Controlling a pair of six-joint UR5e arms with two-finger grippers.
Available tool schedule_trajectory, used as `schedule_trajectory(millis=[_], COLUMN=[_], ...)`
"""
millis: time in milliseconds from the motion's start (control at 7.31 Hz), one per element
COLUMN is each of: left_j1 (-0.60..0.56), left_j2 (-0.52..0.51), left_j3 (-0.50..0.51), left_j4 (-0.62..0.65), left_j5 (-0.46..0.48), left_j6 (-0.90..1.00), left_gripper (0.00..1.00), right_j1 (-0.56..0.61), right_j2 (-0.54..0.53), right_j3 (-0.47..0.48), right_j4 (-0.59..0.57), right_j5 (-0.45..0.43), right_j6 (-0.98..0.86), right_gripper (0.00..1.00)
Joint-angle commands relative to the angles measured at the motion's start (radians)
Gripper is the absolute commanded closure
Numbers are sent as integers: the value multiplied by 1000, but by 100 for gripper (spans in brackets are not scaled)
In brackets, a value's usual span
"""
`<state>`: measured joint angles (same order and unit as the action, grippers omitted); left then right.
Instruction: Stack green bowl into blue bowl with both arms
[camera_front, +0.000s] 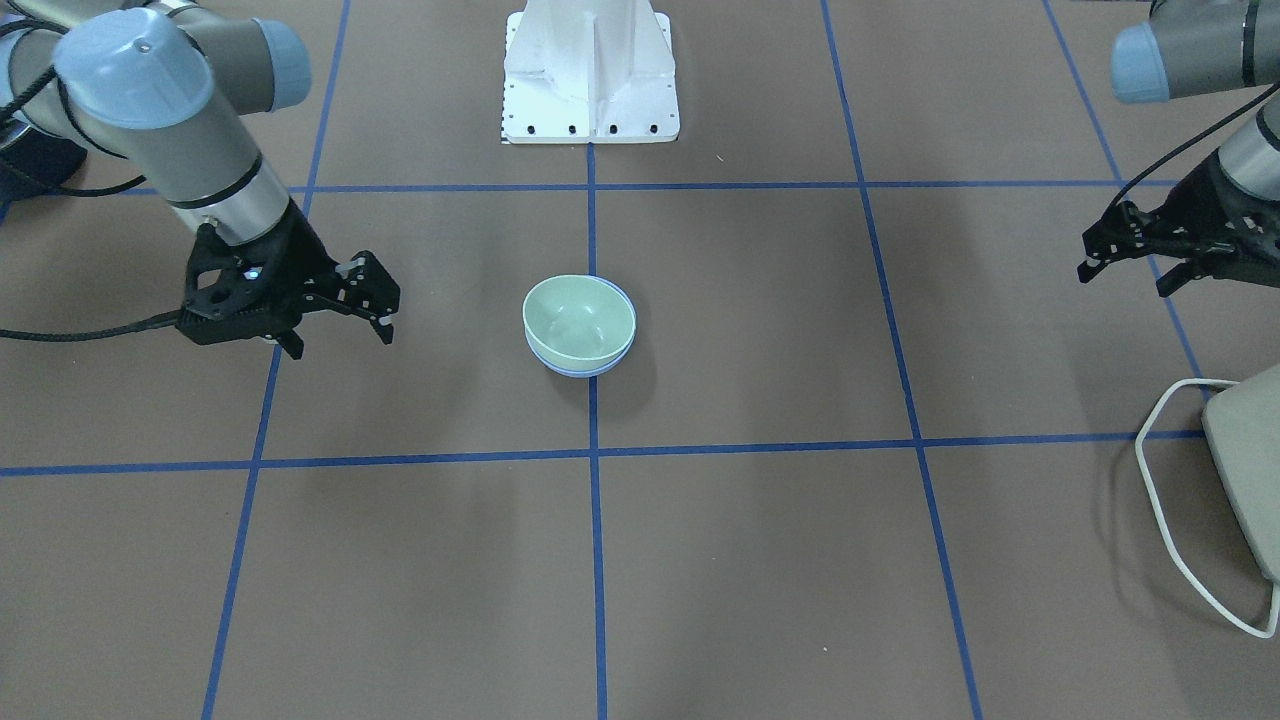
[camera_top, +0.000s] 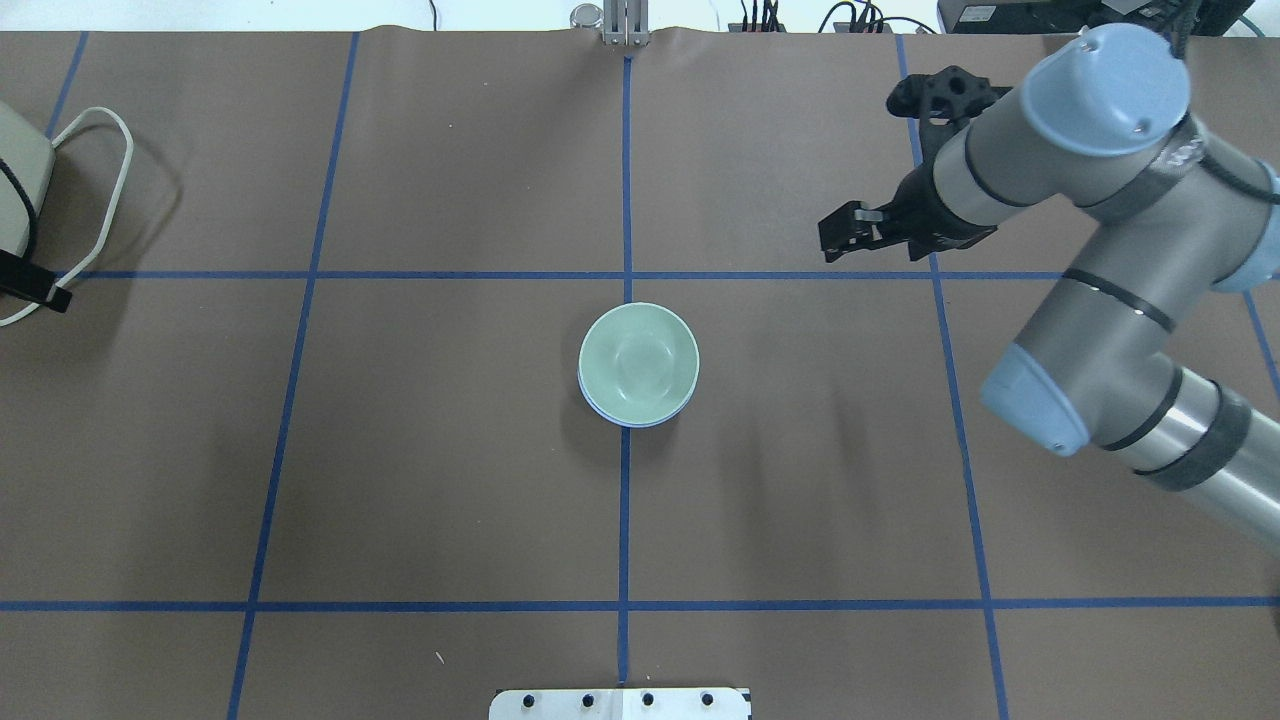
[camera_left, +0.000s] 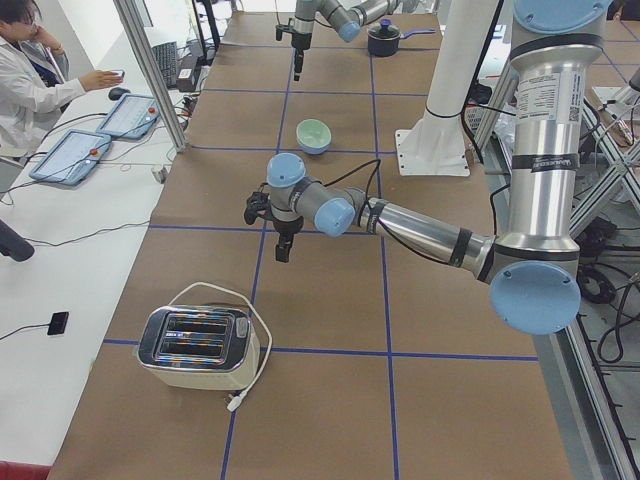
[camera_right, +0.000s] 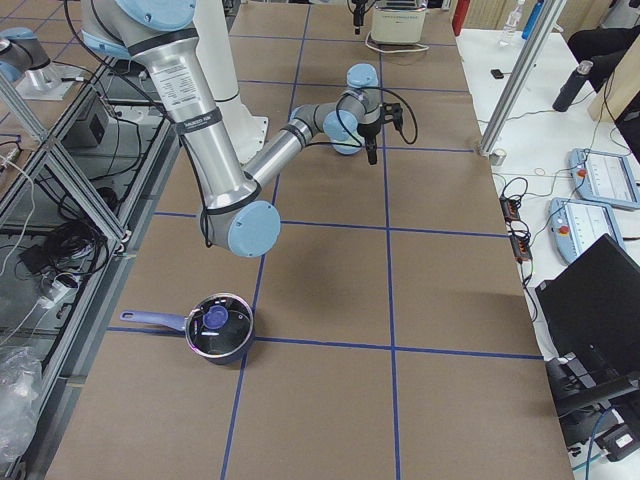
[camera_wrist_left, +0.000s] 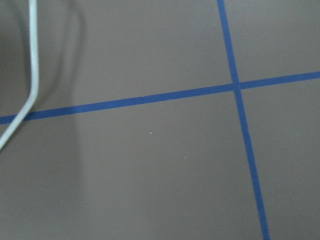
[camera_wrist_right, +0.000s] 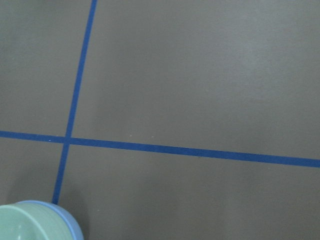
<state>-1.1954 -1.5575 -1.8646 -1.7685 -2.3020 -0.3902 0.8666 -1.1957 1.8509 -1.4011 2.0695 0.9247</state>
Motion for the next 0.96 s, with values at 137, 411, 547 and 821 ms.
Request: schedule_trajectory(millis=[137,411,547,821], left_j1=[-122,-151,-186,-234], left_j2=[10,46,72,102], left_j3=[5,19,54,65], left_j4=[141,138,139,136], left_j5=[1,-8,-10,-16], left_j6=[155,201,296,326], left_gripper=[1,0,0,0], right_j1=[176,269,322,356], right_j2=[-218,-303,-345,-427], right_j3=[37,30,31,28], right_j4=[-12,-13,-13,-9], right_j5=[93,183,223,225], right_j6=[-223,-338,-340,-348], right_gripper=[0,0,0,0])
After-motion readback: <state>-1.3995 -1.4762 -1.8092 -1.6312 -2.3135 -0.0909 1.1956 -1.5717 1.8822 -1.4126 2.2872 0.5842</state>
